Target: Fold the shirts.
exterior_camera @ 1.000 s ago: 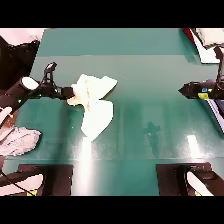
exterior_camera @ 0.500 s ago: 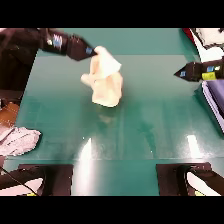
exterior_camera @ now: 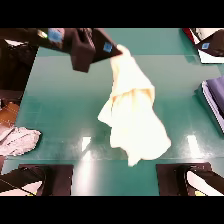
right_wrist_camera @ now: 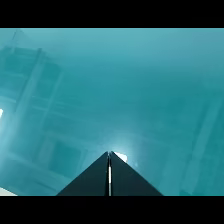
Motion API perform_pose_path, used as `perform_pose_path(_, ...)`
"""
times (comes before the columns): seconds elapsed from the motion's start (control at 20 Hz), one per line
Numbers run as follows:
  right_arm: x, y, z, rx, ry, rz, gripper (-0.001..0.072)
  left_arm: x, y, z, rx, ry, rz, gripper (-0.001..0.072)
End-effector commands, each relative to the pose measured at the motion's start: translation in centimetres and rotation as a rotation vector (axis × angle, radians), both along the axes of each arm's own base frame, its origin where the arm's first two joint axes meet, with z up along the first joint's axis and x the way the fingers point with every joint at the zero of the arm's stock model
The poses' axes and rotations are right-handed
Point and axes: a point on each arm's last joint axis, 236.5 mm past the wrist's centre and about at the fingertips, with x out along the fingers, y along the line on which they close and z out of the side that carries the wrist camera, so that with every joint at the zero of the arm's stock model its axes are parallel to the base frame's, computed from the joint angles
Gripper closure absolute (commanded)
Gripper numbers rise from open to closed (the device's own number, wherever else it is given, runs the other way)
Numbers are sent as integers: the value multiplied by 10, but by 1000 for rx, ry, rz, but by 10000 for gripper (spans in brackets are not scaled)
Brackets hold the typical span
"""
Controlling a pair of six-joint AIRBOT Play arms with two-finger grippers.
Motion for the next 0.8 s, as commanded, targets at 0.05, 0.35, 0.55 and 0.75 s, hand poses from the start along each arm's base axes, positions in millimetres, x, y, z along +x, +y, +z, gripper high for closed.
perform_pose_path(0.05,-7,-10,4,-15,9,-17,697,64,51,-109,316,74,249,644)
perform_pose_path(0.35,-13,-9,-34,0,95,-22,697,95,126,-214,262,556,492,99)
perform_pose_path(0.55,-14,-10,-60,17,134,-41,697,69,138,-296,240,778,503,97)
perform_pose_path(0.75,-14,-10,-76,26,166,-46,697,50,152,-372,266,859,601,98)
